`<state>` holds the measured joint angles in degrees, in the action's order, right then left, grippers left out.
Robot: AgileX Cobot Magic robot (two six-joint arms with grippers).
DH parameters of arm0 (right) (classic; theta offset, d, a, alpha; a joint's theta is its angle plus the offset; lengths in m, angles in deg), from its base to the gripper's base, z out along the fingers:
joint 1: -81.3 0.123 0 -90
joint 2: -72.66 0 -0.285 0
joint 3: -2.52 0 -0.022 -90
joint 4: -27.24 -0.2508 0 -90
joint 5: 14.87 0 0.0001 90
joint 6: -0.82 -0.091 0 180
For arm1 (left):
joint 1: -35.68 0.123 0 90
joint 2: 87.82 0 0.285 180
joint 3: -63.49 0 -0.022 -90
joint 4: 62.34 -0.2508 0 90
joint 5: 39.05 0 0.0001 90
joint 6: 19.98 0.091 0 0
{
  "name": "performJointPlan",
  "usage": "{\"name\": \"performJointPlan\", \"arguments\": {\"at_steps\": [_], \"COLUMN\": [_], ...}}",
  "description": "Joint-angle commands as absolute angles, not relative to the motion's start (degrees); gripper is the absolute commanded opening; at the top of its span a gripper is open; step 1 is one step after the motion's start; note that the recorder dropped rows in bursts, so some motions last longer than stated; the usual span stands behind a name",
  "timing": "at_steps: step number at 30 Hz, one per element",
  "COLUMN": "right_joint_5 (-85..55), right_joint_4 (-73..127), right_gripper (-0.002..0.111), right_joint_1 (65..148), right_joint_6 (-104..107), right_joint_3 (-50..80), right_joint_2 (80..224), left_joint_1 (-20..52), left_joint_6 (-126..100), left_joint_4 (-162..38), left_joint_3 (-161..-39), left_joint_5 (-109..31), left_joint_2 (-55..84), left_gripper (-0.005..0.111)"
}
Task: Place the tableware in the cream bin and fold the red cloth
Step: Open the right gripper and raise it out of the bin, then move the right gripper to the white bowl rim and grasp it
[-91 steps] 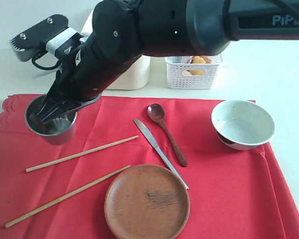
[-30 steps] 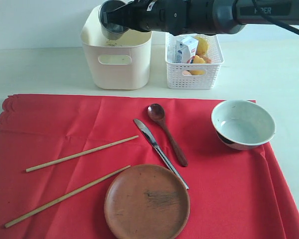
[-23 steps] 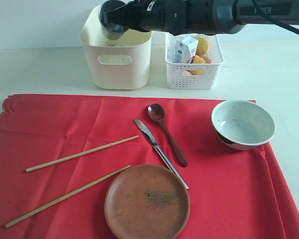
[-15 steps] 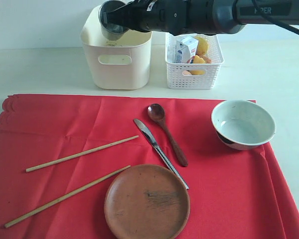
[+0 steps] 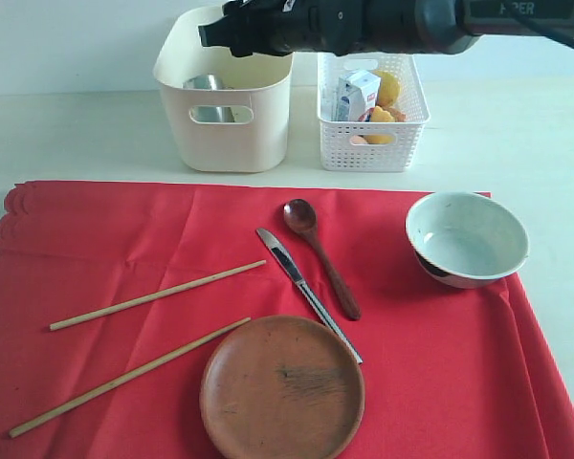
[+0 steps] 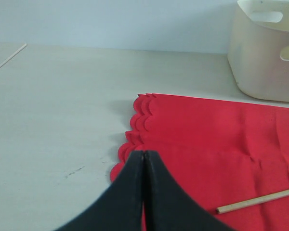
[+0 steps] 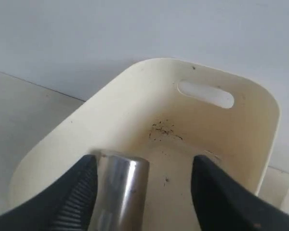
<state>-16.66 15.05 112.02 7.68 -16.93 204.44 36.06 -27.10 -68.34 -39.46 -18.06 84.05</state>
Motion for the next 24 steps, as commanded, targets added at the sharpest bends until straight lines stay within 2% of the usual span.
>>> {"name": "performJointPlan", "arguments": {"at_steps": [1,9,13,19,24], "right_joint_5": [-25.38,-51.4,-61.07,-62.93,-62.53], "right_joint_4": [15.48,21.44,21.69,23.53,35.65], "right_gripper": [0.057,0.057,0.057,0.057,0.057], "right_joint_1": [111.96,111.96,111.96,111.96,111.96], "right_joint_6": [8.32,11.32,6.27,0.19,-9.94], "right_joint_3": [-17.31,-17.31,-13.54,-1.43,6.47], "right_joint_2": [198.45,186.38,181.0,176.09,174.68], "left_joint_1": [35.65,35.65,35.65,35.65,35.65], "left_joint_6": [-27.09,-27.09,-27.09,-27.09,-27.09], "left_joint_4": [-68.27,-68.27,-68.27,-68.27,-68.27], "left_joint_3": [-39.29,-39.29,-39.29,-39.29,-39.29], "left_joint_5": [-18.45,-18.45,-18.45,-18.45,-18.45], "left_joint_2": [84.4,84.4,84.4,84.4,84.4], "left_gripper": [0.0,0.0,0.0,0.0,0.0]}}
